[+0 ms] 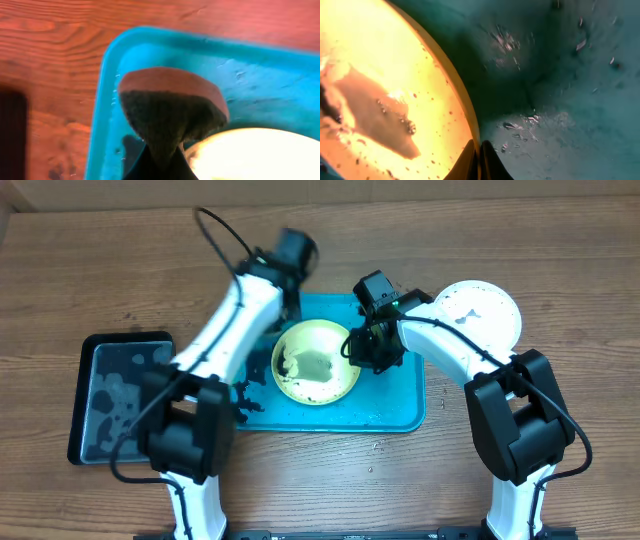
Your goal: Clean dirty plates on tray and stack at the side
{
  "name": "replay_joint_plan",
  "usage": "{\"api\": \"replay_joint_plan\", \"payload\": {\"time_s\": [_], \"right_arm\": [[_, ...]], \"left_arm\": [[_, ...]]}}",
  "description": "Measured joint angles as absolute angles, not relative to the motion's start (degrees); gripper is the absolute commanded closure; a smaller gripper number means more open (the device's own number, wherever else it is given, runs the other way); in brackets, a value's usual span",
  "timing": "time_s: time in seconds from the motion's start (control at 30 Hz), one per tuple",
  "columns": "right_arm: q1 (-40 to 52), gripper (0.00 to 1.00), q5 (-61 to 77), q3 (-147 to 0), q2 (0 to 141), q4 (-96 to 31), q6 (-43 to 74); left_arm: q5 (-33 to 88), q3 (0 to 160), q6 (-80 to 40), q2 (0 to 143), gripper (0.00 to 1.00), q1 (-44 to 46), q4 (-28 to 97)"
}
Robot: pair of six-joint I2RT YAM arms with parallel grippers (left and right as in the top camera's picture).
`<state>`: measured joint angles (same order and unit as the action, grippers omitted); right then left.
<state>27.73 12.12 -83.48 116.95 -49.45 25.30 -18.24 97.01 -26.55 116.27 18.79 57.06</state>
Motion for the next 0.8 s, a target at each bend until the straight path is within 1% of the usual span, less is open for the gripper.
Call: {"api": "replay_joint_plan", "payload": {"time_s": [0.07, 0.13, 0.27, 0.3, 0.37, 0.43, 0.57, 0.6, 0.8], "right_arm": [[27.7, 0.96, 11.0, -86.9, 116.9, -51.2, 24.1], [27.7, 0.96, 9.7, -89.8, 116.9, -52.8, 22.9], [28.5, 0.96, 2.3, -97.8, 116.3, -57.0, 19.0], [29.4, 0.96, -1.6, -100.3, 115.7, -58.2, 17.5], [32.3, 0.96, -11.9, -103.7, 115.2, -59.6, 15.9], [35.3, 0.96, -19.5, -104.9, 115.0, -59.0, 13.9], [41.8, 0.96, -30.5, -105.1, 114.9, -57.8, 10.1], [44.0, 0.96, -34.8, -105.1, 114.9, -57.1, 9.0], [51.3, 0.96, -50.3, -105.1, 114.9, -53.1, 3.4]], "left_arm": [[-9.5, 99.5, -24.9, 115.7, 0.96, 13.8, 57.3], [-3.3, 99.8, -23.7, 114.6, 0.96, 9.3, 58.4], [2.3, 99.8, -22.4, 111.5, 0.96, -0.7, 63.3], [3.0, 99.8, -22.1, 109.4, 0.96, -6.6, 66.1], [1.9, 100.1, -22.1, 108.1, 0.96, -12.1, 69.6], [1.0, 100.0, -22.3, 107.9, 0.96, -15.3, 70.1], [0.1, 97.1, -22.4, 107.9, 0.96, -21.9, 69.0], [-0.2, 95.9, -22.5, 107.9, 0.96, -22.9, 68.5], [-2.3, 86.7, -22.5, 107.7, 0.96, -24.5, 61.1]]}}
